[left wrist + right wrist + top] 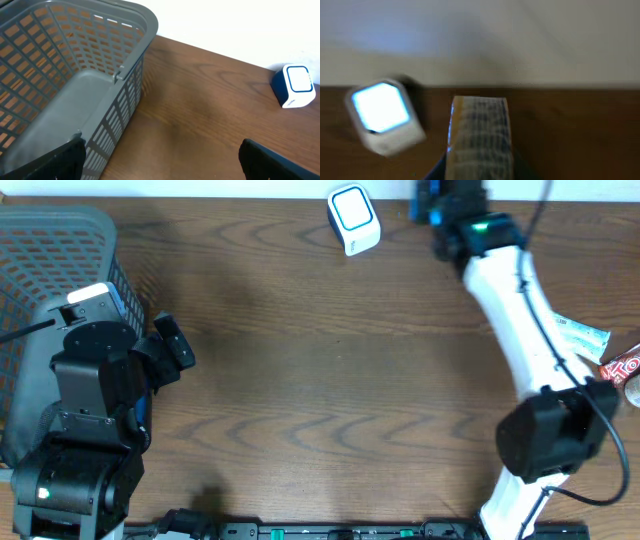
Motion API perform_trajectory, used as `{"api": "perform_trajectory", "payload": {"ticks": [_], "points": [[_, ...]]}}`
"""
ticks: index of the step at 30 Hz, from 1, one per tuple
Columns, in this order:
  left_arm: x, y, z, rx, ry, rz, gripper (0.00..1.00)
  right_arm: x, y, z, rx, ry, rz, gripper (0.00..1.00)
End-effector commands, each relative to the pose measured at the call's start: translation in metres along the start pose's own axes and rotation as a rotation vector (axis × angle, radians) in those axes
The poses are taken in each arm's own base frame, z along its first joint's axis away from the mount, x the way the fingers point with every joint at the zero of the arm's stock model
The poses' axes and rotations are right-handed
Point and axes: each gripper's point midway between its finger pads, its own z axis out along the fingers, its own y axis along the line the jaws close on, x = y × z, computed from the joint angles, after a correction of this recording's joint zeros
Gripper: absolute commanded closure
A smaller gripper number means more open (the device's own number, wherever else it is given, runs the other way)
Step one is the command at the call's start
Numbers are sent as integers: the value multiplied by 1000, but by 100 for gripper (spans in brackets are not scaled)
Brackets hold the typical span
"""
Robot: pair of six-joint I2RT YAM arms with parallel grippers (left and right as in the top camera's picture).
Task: Scan the item barcode
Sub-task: 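Carry the Kleenex pack to the right table edge and release it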
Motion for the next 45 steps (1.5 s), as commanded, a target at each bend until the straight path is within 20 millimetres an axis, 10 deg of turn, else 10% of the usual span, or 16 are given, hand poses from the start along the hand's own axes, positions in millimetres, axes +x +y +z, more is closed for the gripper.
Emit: {"api": "perform_trajectory", "payload": {"ticks": [1,15,25,30,35,45], "points": [[-2,3,-2,-12,-8,12,2,28,-71,7,121,128,26,98],[-2,3,-2,-12,-8,12,2,143,-308,22,462,376,300,97],[-2,3,-2,-12,-8,12,2,232,-376,46,499,506,441,99],[-2,3,-2,-12,-8,12,2,267,-389,54,513,567,470,70],[-2,3,-2,-12,-8,12,2,252,-394,50,521,528,470,1],[-2,3,-2,-12,-8,12,2,111,-346,-16,207,200,516,1]]}}
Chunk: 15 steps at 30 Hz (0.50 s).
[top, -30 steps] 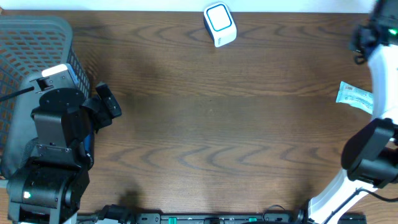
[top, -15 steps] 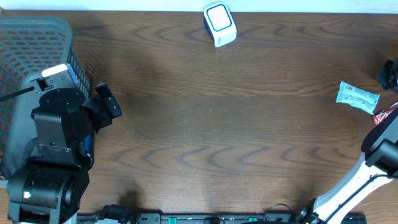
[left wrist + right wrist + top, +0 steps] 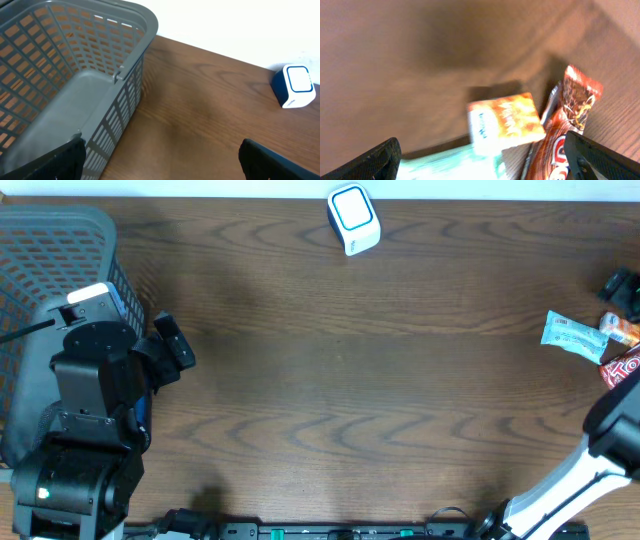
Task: Scan the item barcode
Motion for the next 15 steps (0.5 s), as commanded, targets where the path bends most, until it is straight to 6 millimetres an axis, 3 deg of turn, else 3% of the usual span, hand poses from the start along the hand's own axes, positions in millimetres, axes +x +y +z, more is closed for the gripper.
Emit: {"api": "perform_trajectory", "payload": {"ticks": [1,2,3,10,12,15], "points": [[-2,3,-2,-12,-8,12,2,-51,46,-112,-283,-193,16,1],[-2,3,-2,-12,-8,12,2,-56,62,-154,-391,-235,21,1],[-2,3,-2,-12,-8,12,2,-57,68,-176,-440,-259,10,1],[-2,3,-2,-12,-8,12,2,-44,86,-302,-620,-388,-55,1],[-2,3,-2,-12,-8,12,2,-31,86,-344,-652,-434,-73,1],[-2,3,-2,-12,-8,12,2,-9,79,-385,-651,-464,-79,1]]}}
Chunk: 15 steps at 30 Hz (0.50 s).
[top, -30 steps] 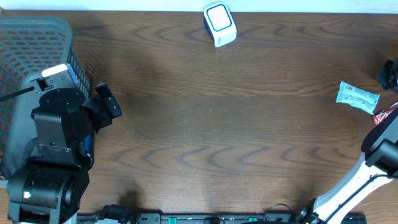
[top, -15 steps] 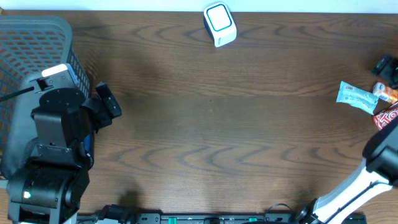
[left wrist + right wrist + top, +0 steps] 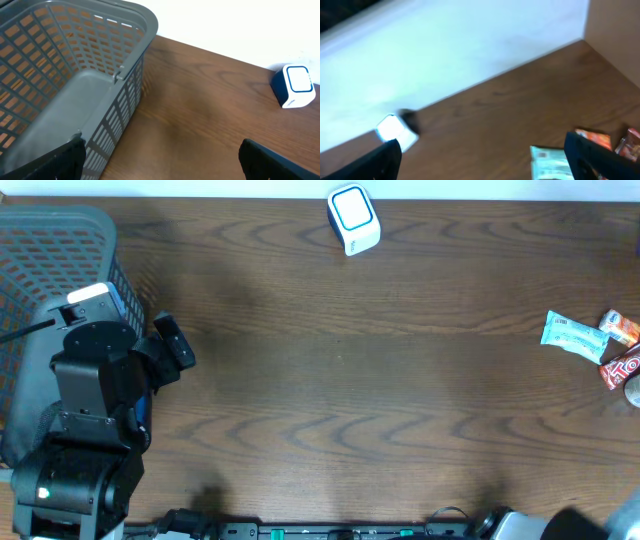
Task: Scan the item barcode
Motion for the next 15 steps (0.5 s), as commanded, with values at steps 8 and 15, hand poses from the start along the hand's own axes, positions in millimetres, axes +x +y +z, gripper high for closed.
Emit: {"api": "perform_trajectory", "payload": {"ticks": [8,15], "points": [[-2,3,-2,-12,-8,12,2,11,72,-125,-69,-131,-76,1],[-3,3,-2,-12,-9,12,2,28,100,-188,-40,-234,-377,1]]}}
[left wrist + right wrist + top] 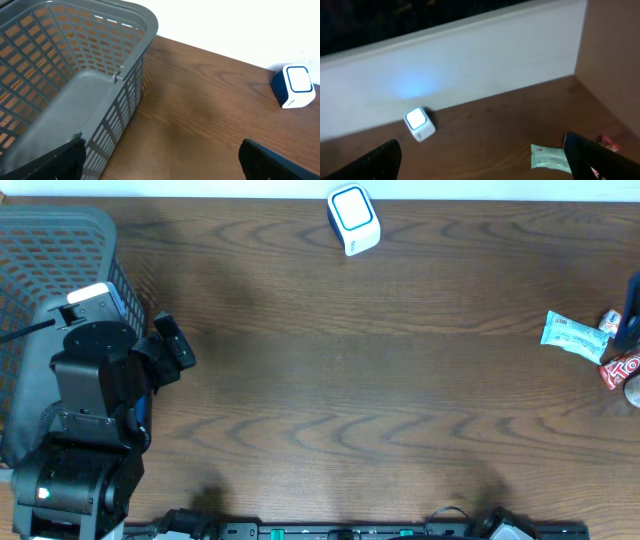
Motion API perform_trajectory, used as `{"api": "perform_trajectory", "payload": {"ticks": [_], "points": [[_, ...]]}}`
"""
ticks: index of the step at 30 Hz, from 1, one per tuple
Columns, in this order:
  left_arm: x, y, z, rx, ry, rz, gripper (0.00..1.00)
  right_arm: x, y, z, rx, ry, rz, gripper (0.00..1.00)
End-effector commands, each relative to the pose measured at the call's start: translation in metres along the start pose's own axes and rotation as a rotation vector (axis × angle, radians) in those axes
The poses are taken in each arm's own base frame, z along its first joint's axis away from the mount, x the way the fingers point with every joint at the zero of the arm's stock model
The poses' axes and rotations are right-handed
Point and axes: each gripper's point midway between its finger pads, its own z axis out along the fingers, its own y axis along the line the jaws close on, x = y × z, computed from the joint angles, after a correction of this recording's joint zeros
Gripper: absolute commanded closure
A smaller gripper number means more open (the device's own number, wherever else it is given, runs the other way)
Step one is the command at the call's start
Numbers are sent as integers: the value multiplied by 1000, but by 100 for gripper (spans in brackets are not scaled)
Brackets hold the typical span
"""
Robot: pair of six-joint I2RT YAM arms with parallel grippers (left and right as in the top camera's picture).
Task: Scan the item barcode
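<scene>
The white and blue scanner (352, 218) stands at the table's far edge, its window lit (420, 123); it also shows in the left wrist view as the scanner (295, 86). Snack items lie at the right edge: a pale teal packet (570, 335), a small orange pack (618, 323) and a red wrapper (622, 368). My right gripper (482, 152) is open and holds nothing, high above the table, with the teal packet (550, 157) beside its right finger. A dark part of the right arm (634, 305) shows over the snacks. My left gripper (161, 152) is open, next to the basket.
A grey mesh basket (60, 240) fills the left end of the table, and the left arm's base sits in front of it. A white wall (470, 60) runs behind the table and a brown side panel (615, 60) stands at the right.
The right wrist view is now sharper and takes in more of the table, with scanner and teal packet both in sight. A dark part of the right arm shows at the overhead's right edge. The snacks lie unmoved.
My right gripper first held a packet up beside the lit scanner at the back of the table. Then it was open over the snack pile at the right, where the orange pack lay. After that it stood back from the pile, still open. The left arm stayed still.
</scene>
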Motion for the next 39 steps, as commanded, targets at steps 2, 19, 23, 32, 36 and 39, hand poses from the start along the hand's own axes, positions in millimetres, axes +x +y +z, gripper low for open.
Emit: {"api": "perform_trajectory", "payload": {"ticks": [2,19,23,32,36,39], "points": [[-2,3,-2,-12,-8,12,2,0,30,-40,-42,-71,-235,1],[-2,3,-2,-12,-8,12,2,64,50,-126,-159,-463,-303,1],[-2,3,-2,-12,-8,12,2,81,52,-104,-214,-576,-261,1],[-2,3,-2,-12,-8,12,2,139,48,-14,-267,-621,-117,1],[-2,3,-2,-12,-8,12,2,171,40,12,-244,-608,-106,1],[-2,3,-2,-12,-8,12,2,190,35,20,-232,-596,-103,1]]}}
